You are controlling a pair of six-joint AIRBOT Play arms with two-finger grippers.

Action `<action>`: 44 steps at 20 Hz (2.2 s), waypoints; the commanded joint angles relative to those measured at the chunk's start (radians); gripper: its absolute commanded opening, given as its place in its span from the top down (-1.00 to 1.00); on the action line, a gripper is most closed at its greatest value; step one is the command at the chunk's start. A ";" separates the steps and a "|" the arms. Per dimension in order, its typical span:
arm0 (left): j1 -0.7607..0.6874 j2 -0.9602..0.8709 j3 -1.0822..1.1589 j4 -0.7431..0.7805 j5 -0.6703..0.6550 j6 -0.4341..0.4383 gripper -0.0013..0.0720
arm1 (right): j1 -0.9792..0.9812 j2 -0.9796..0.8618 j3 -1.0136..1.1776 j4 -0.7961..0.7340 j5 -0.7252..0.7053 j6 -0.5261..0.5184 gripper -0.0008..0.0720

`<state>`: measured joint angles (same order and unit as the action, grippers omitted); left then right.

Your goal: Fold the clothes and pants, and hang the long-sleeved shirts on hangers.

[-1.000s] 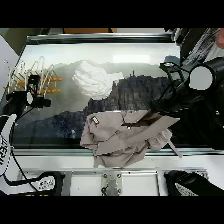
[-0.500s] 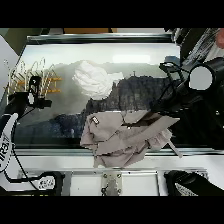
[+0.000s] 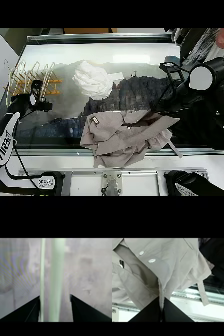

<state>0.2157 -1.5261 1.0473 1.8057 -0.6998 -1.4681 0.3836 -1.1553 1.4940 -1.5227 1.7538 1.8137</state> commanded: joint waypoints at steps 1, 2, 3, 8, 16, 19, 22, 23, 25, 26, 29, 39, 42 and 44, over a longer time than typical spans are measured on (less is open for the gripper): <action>0.001 0.000 0.001 0.000 -0.008 0.002 -0.09 | 0.000 0.000 0.000 0.000 0.000 0.000 0.94; 0.001 0.005 0.003 0.000 -0.008 0.002 -0.09 | 0.000 0.000 0.000 0.000 0.000 0.000 0.94; 0.001 0.010 0.013 -0.001 -0.014 0.002 -0.09 | 0.000 0.000 0.000 0.000 0.000 0.000 0.94; 0.001 0.033 0.067 0.000 -0.030 0.002 -0.09 | 0.000 0.000 0.000 0.000 0.000 0.000 0.94; 0.002 -0.039 0.066 0.010 0.004 0.002 -0.09 | 0.000 0.000 0.000 0.000 0.000 0.000 0.94; 0.002 -0.053 0.066 0.010 0.062 0.002 -0.09 | 0.000 0.000 0.000 0.000 0.000 0.000 0.94; 0.002 -0.055 0.066 0.011 0.094 0.002 -0.09 | 0.000 0.000 0.000 0.000 0.000 0.000 0.93; 0.002 -0.055 0.066 0.012 0.100 0.002 -0.09 | 0.000 0.000 0.000 0.000 0.000 0.000 0.94; 0.002 -0.061 0.066 0.045 0.099 0.002 -0.09 | 0.000 0.000 0.000 0.000 0.000 0.000 0.94; 0.002 -0.067 0.066 0.063 0.097 -0.006 -0.09 | 0.000 0.000 0.000 0.000 0.000 0.000 0.94; 0.008 -0.095 0.066 0.061 0.095 -0.006 -0.09 | 0.000 0.000 0.000 0.000 0.000 0.000 0.94; 0.008 -0.125 0.066 0.061 0.103 -0.006 -0.09 | 0.000 0.000 0.000 0.000 0.000 0.000 0.94; 0.008 -0.124 0.066 0.061 0.102 -0.013 0.60 | 0.000 0.000 0.000 0.000 0.000 0.000 0.93; 0.008 -0.124 0.066 0.061 0.106 -0.025 0.65 | 0.000 0.000 0.000 0.000 0.000 0.000 0.94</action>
<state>0.2234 -1.6508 1.1133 1.8668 -0.5980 -1.4773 0.3836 -1.1553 1.4940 -1.5223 1.7542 1.8137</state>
